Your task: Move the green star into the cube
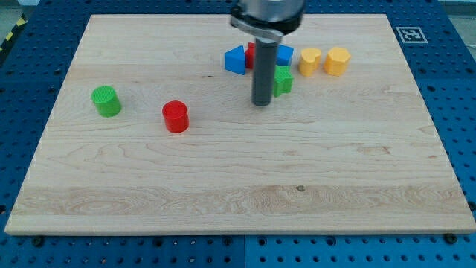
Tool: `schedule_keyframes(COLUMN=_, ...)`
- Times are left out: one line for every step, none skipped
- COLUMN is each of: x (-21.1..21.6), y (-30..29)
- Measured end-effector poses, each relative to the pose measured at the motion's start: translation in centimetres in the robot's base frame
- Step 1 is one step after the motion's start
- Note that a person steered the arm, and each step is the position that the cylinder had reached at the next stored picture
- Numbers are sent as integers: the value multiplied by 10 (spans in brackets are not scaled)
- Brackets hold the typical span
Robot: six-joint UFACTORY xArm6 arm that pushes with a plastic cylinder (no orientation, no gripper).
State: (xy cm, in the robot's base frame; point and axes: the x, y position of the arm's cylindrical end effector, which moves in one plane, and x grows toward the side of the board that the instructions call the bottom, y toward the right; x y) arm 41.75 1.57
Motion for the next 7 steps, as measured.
schedule_keyframes(x=-4, y=-38)
schedule_keyframes(x=-8, y=-35)
schedule_keyframes(x=-8, y=-10)
schedule_keyframes(x=-8, y=22)
schedule_keyframes(x=-8, y=47)
schedule_keyframes(x=-8, y=66)
schedule_keyframes(x=-8, y=66)
